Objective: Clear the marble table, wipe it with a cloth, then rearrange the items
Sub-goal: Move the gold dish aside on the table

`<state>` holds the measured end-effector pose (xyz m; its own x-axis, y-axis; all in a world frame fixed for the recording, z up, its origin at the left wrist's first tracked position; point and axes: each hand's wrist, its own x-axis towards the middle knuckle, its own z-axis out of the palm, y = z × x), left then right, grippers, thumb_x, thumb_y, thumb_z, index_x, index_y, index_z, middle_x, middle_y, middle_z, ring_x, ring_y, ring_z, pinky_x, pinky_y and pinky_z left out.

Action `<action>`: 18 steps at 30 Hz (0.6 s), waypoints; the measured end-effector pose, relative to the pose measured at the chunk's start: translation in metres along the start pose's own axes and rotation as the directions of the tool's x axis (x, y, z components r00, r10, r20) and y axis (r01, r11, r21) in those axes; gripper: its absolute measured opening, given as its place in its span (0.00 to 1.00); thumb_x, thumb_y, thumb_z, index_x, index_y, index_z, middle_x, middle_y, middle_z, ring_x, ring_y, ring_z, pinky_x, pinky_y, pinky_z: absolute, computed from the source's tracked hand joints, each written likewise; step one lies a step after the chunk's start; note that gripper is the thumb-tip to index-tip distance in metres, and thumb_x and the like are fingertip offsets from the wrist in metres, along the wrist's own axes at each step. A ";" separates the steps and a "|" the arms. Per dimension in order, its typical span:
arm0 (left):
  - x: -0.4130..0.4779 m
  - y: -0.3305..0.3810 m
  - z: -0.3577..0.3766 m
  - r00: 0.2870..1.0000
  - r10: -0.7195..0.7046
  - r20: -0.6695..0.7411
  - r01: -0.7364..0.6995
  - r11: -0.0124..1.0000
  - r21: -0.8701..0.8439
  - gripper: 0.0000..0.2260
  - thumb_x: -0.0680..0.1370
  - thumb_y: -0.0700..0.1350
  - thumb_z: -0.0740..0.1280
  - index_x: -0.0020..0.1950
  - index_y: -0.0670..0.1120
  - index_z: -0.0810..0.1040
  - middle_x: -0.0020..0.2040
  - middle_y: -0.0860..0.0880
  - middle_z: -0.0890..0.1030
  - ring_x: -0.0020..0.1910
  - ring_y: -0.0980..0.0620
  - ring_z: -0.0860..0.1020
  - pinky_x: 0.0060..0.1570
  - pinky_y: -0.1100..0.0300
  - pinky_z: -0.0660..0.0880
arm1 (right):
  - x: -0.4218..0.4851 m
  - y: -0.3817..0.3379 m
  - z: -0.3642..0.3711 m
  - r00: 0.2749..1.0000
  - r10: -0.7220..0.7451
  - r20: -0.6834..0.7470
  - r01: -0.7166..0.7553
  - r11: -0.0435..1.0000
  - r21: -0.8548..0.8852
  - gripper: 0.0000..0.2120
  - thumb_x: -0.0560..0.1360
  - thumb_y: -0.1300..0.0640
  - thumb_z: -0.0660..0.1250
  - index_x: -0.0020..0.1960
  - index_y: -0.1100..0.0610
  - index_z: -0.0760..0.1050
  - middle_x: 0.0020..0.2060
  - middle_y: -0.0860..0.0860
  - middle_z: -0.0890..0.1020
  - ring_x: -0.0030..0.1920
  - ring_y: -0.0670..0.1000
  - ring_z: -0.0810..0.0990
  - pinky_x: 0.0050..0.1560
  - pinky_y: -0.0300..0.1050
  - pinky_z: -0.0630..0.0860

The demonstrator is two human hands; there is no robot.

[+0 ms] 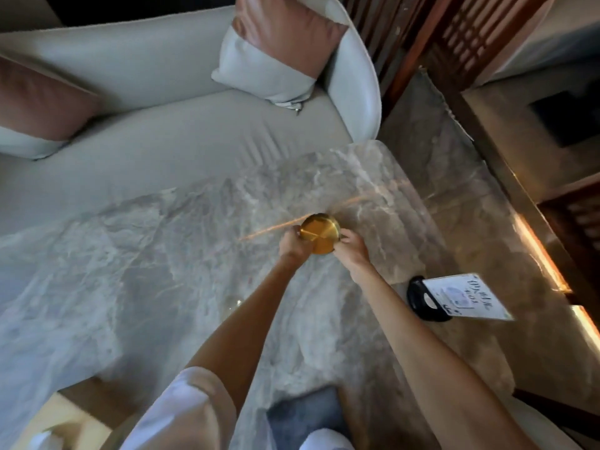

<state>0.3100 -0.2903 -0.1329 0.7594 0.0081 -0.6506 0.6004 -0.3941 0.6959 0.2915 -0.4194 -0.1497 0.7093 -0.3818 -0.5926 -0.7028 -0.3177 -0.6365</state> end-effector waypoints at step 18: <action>0.027 0.063 0.146 0.980 0.028 0.197 -0.063 0.983 0.175 0.16 0.75 0.37 0.65 0.62 0.39 0.78 0.60 0.38 0.80 0.62 0.40 0.77 0.64 0.47 0.74 | 0.056 0.058 -0.113 0.969 0.237 -0.070 -0.205 0.930 0.305 0.17 0.76 0.65 0.61 0.63 0.55 0.76 0.50 0.53 0.79 0.57 0.58 0.80 0.63 0.54 0.78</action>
<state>0.3320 -0.4490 -0.1511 0.7114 -0.1846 -0.6781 0.4979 -0.5485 0.6717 0.2841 -0.5571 -0.1642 0.5170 -0.5056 -0.6907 -0.7824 0.0482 -0.6209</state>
